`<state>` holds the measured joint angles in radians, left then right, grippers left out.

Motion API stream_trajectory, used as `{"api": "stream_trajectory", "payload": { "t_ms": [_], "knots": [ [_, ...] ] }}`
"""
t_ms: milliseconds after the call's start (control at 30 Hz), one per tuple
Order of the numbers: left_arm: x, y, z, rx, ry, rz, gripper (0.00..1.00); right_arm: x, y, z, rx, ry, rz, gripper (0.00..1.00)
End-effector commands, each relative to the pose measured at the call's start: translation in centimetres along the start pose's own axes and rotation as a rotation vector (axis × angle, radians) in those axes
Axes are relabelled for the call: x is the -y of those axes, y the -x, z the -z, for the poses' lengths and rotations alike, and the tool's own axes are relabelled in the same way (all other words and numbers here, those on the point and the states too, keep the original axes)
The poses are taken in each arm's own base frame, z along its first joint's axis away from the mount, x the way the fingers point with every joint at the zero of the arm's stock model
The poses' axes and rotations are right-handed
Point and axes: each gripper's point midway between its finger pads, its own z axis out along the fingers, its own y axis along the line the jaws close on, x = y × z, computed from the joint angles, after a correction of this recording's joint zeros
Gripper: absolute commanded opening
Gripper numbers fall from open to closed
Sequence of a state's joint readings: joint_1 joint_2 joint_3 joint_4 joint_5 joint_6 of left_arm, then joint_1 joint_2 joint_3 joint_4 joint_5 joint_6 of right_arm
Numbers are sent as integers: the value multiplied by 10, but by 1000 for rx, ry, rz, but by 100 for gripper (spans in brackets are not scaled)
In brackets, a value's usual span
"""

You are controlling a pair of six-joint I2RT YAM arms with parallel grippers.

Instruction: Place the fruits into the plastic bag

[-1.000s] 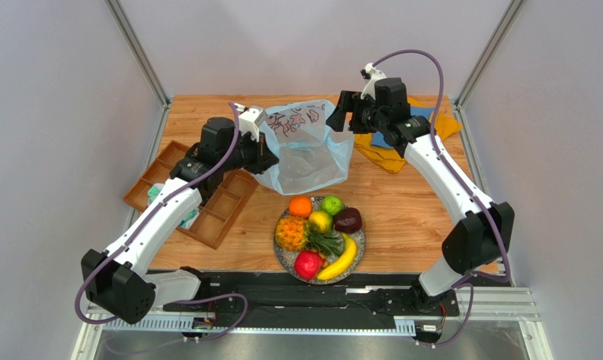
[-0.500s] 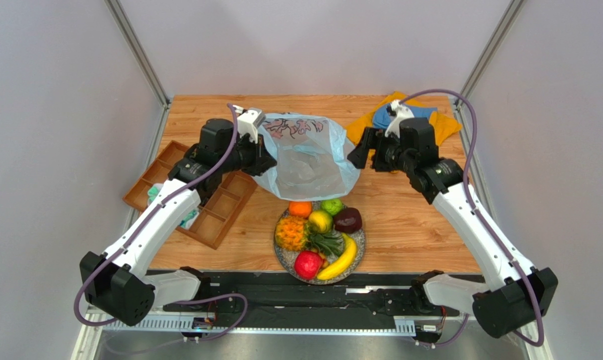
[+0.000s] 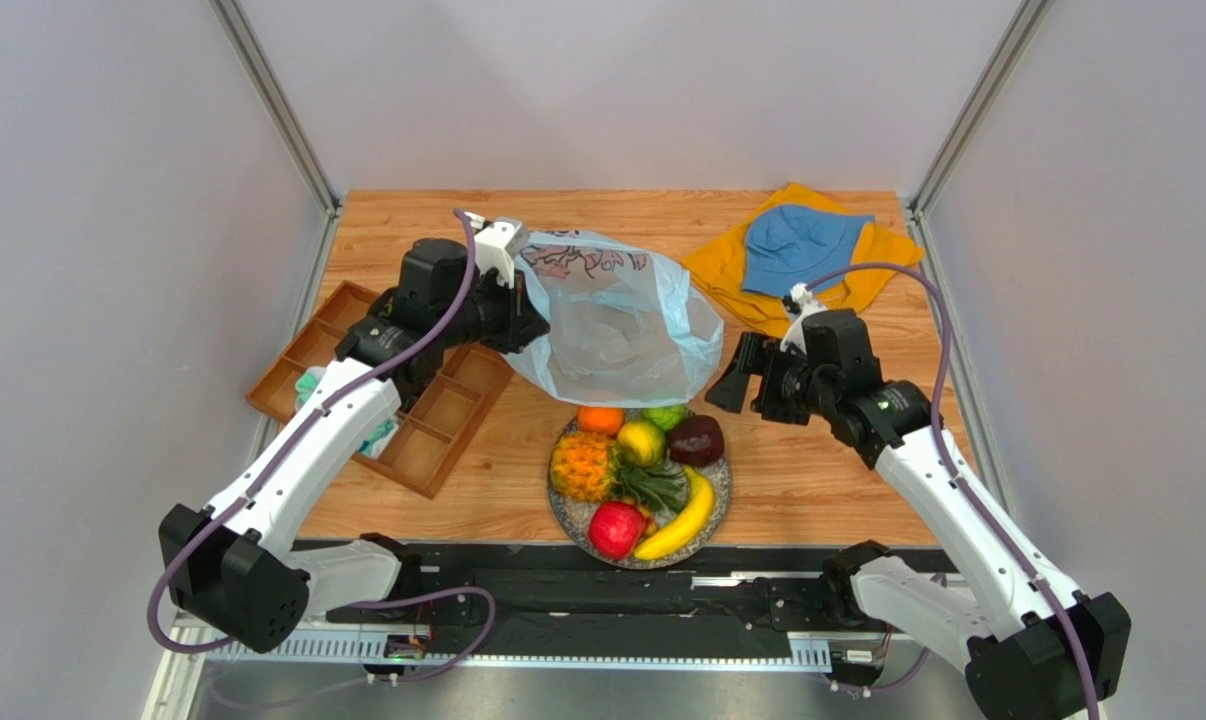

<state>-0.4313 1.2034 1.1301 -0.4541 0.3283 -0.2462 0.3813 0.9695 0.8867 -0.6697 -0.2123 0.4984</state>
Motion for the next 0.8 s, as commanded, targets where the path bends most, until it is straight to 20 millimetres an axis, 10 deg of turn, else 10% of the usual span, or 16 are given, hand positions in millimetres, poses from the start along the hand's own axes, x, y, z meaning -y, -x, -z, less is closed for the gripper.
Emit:
{"api": "stream_trajectory", "payload": {
  "t_ms": [0,767],
  "knots": [
    [0,5,5,17,7,-8,0,1,-32,-5,-95,29,-89,81],
    [-2,1,1,-7,9,1,0,23,-49,-75,-122,-67,-149,85]
  ]
}}
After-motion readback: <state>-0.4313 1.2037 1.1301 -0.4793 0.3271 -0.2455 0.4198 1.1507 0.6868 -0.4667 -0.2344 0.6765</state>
